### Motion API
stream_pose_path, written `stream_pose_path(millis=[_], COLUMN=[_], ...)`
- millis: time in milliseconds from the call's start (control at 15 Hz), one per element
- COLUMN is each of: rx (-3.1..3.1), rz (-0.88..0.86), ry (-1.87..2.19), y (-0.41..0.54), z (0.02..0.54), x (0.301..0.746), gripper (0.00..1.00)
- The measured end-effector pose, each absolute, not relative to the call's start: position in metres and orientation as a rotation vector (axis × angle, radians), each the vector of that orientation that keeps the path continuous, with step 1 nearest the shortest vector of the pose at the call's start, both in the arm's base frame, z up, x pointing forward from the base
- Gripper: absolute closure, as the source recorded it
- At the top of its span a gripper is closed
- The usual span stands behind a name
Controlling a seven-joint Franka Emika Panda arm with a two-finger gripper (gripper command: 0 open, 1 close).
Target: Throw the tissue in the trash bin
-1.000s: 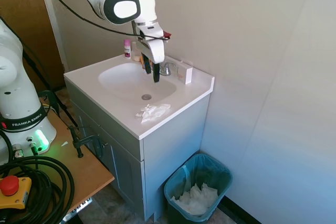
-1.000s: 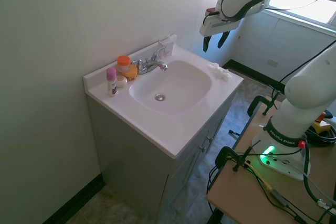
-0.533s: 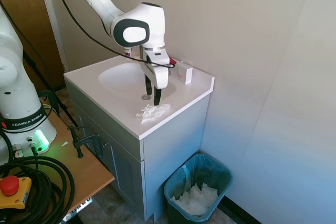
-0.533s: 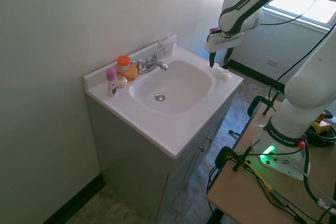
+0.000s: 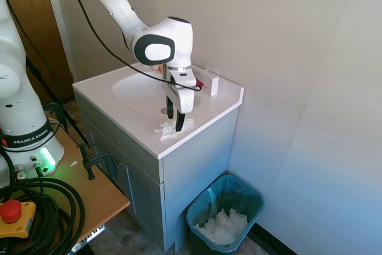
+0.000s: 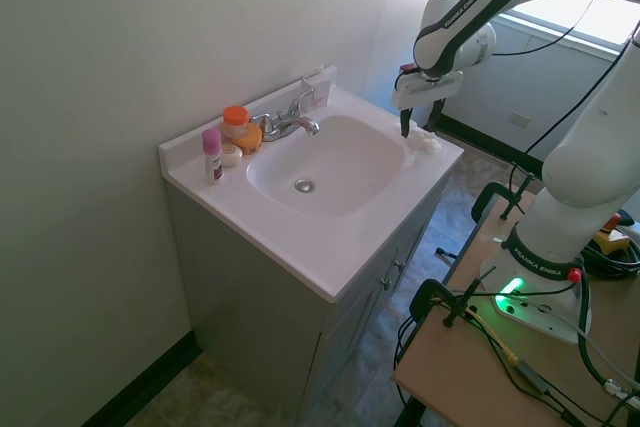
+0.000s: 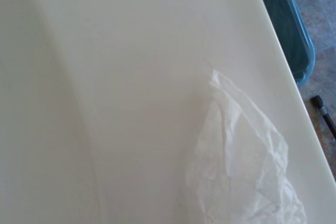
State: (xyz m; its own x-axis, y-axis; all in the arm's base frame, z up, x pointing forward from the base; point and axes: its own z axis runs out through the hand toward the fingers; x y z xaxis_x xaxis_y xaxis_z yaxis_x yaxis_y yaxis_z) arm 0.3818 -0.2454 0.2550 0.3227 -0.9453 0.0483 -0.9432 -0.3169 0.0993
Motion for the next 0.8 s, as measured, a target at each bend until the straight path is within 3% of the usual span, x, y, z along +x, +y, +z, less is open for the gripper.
stream_pose_path(millis=[800], rx=[2.472], rz=[-0.104], ry=[-1.741], y=[-0.2438], z=[0.2473], x=[0.3811], gripper=[1.0])
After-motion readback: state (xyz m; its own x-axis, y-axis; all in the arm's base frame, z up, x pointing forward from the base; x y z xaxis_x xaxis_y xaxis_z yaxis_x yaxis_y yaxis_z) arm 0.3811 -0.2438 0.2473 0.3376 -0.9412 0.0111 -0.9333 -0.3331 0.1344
